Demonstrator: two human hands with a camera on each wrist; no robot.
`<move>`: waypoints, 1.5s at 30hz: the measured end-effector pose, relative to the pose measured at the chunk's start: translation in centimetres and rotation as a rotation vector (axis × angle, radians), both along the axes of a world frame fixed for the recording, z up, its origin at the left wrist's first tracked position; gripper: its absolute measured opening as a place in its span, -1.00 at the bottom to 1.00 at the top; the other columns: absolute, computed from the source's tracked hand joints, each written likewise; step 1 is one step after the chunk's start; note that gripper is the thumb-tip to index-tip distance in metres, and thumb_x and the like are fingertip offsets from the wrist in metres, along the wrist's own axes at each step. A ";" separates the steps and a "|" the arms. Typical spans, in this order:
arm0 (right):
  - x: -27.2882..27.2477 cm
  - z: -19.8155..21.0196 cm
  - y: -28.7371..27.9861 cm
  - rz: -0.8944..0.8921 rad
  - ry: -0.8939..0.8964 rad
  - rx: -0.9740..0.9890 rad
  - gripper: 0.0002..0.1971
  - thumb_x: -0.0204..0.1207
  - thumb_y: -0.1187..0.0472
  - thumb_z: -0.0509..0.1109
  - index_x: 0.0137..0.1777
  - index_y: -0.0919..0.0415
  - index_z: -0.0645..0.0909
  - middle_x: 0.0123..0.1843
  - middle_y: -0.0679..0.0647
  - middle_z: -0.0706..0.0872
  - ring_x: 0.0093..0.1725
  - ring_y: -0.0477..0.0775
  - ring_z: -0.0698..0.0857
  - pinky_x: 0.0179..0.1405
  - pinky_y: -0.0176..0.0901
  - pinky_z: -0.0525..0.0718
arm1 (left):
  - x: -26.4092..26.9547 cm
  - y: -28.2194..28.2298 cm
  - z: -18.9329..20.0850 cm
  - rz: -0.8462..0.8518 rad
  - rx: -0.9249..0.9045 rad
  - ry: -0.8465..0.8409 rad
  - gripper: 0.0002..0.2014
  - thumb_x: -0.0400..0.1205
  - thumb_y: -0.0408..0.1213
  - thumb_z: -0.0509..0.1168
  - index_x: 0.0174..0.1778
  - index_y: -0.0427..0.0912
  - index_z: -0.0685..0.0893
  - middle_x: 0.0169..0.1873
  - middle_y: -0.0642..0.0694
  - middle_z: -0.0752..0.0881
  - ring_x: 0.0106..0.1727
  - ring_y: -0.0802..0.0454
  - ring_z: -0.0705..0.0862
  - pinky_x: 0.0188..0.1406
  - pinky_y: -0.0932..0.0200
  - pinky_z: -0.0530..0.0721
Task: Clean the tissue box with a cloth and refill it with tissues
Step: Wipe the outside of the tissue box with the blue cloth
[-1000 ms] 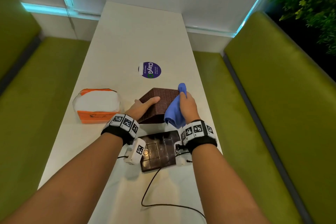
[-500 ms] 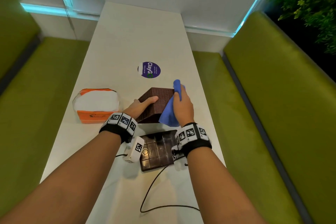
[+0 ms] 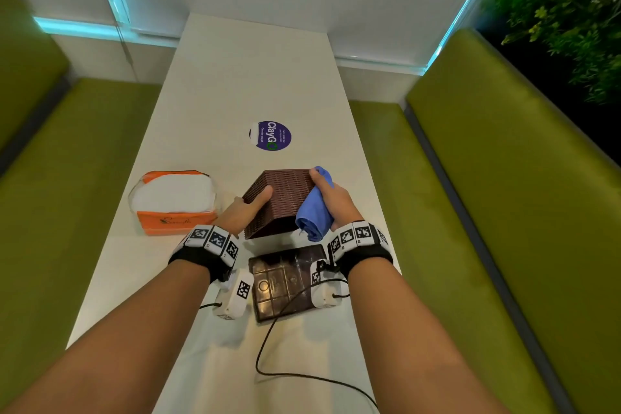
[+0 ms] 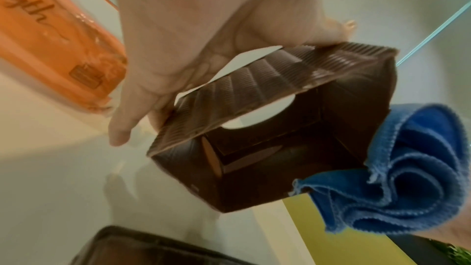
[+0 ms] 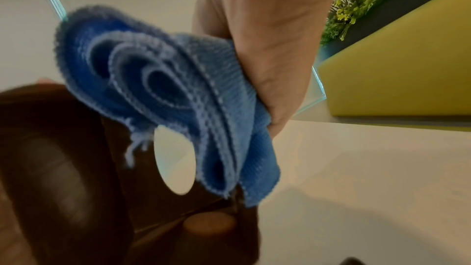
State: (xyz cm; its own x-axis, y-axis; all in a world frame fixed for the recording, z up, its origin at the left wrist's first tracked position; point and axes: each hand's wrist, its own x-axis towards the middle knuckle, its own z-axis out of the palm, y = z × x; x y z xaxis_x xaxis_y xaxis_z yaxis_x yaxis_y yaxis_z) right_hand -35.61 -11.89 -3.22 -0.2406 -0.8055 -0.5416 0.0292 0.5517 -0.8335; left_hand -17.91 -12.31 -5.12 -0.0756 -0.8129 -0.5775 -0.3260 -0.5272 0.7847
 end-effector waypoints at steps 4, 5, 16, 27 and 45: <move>-1.1 -0.3 0.8 -0.045 -0.122 -0.050 -0.47 0.44 -0.09 0.47 0.28 0.27 0.60 0.21 0.27 0.74 0.20 0.28 0.73 0.30 0.16 0.66 | 1.0 0.2 -1.0 0.033 -0.083 -0.003 -0.31 0.57 0.15 0.26 0.45 -0.33 0.45 0.25 -0.19 0.58 0.30 -0.15 0.56 0.18 0.09 0.49; -1.5 -0.4 1.0 -0.058 -0.170 -0.055 -0.45 0.45 -0.09 0.47 0.32 0.27 0.59 0.21 0.28 0.75 0.20 0.30 0.73 0.30 0.21 0.66 | 1.3 0.3 -0.7 0.050 -0.129 0.012 -0.40 0.56 0.06 0.32 0.39 -0.30 0.53 0.15 -0.14 0.62 0.21 -0.10 0.60 0.05 0.17 0.53; -3.0 -1.4 4.1 -0.162 -0.751 0.009 -0.41 0.51 -0.27 0.29 0.34 0.16 0.62 0.12 0.25 0.81 0.05 0.25 0.81 0.10 0.15 0.76 | 1.9 -0.4 2.8 -0.014 -0.200 0.618 -0.03 0.07 -0.16 0.62 0.41 -0.14 0.35 -0.03 -0.01 0.64 -0.10 0.12 0.72 -0.15 0.24 0.69; -2.6 -2.1 3.5 0.027 -0.356 -0.106 -0.74 0.61 -0.21 0.22 0.03 -0.10 0.63 -0.14 0.01 0.76 -0.18 0.07 0.74 -0.18 0.06 0.70 | 2.9 -0.2 2.3 -0.194 -0.056 0.626 -0.40 0.01 -0.24 0.51 0.01 -0.26 0.69 -0.25 -0.06 0.85 -0.23 0.10 0.82 -0.26 0.28 0.77; 0.0 -0.9 -1.1 0.399 0.470 -0.152 -0.41 0.68 -0.10 0.13 0.61 0.20 0.26 0.61 0.22 0.37 0.61 0.23 0.31 0.60 0.06 0.28 | 2.2 0.5 -1.3 -0.389 -0.407 -0.164 0.45 -0.01 0.11 0.60 0.65 -0.20 -0.19 0.58 -0.14 0.09 0.63 -0.06 0.08 0.66 -0.05 0.12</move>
State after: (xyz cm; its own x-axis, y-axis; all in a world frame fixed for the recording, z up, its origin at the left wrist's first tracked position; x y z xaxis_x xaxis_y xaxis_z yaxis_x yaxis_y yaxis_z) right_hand -35.64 -13.04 -4.07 -0.0900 -0.9417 -0.3242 -0.5426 0.3193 -0.7769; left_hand -15.67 -11.80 -6.41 -0.3491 -0.9020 -0.2540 -0.5692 -0.0112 0.8221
